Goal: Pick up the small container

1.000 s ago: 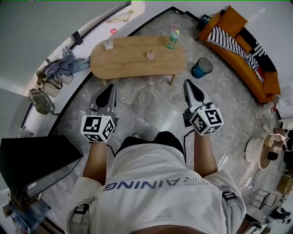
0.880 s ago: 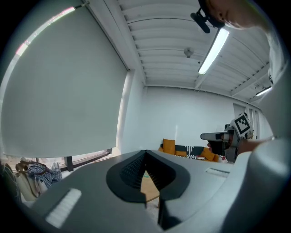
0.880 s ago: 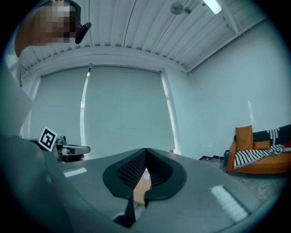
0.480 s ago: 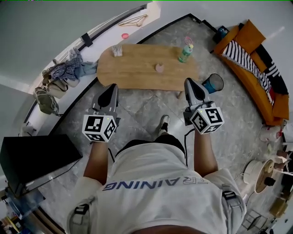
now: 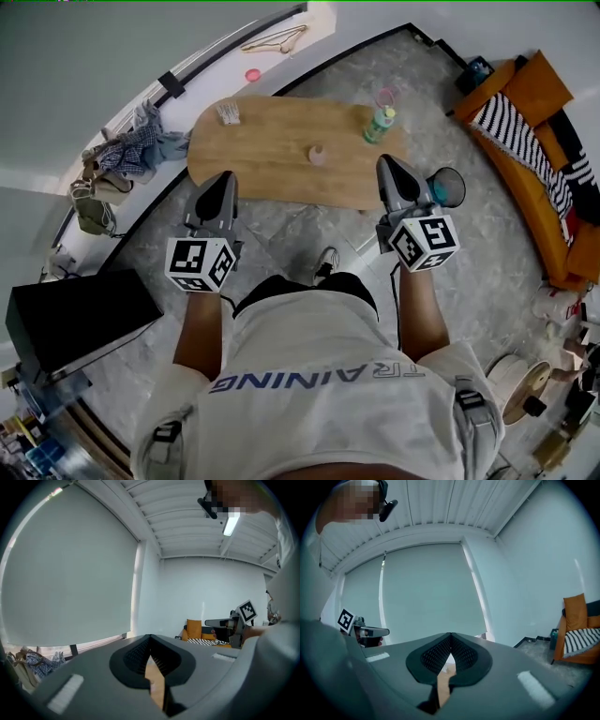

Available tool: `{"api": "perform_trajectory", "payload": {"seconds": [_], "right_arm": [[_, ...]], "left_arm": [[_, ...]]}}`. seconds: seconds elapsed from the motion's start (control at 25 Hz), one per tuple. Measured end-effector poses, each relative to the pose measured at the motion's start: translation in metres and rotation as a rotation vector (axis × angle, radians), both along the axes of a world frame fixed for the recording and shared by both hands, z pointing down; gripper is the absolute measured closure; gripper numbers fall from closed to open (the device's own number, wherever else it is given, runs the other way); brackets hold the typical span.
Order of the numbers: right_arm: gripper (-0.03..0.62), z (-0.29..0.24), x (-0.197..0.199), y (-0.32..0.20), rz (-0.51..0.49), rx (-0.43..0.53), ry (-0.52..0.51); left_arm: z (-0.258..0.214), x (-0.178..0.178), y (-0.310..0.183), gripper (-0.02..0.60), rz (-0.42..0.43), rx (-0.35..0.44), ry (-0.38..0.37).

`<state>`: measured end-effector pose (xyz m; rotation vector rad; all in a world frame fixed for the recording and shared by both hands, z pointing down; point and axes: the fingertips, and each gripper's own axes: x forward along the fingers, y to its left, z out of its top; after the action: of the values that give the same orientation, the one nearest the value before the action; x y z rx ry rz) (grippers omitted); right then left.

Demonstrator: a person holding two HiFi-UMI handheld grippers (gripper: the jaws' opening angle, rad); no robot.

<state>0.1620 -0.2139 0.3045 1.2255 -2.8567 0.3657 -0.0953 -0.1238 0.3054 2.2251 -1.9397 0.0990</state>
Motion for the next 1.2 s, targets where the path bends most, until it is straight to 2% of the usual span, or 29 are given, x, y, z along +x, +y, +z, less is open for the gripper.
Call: {"api": "perform_trajectory", "payload": {"seconds": [0.32, 0.6, 0.76, 0.96, 1.2], "right_arm": [[0.58, 0.024, 0.011, -0.053, 0.029, -0.048, 0.012], [0.58, 0.019, -0.026, -0.059, 0.127, -0.032, 0.061], [0.58, 0.004, -0.045, -0.054, 0.179, -0.018, 0.065], [0.58, 0.002, -0.067, -0.056, 0.185, -0.011, 0.08], [0.58, 0.005, -0.063, -0.062, 0.189, -0.009, 0.083]], "left_arm": [[0.014, 0.01, -0.063, 0.581, 0.031, -0.032, 0.001], [0.026, -0.025, -0.097, 0.581, 0.144, -0.03, 0.035], [0.021, -0.041, -0.107, 0.581, 0.213, -0.02, 0.003], [0.018, -0.07, -0.112, 0.581, 0.201, -0.013, 0.018], [0.018, -0.07, -0.109, 0.581, 0.184, -0.016, 0.024]]}}
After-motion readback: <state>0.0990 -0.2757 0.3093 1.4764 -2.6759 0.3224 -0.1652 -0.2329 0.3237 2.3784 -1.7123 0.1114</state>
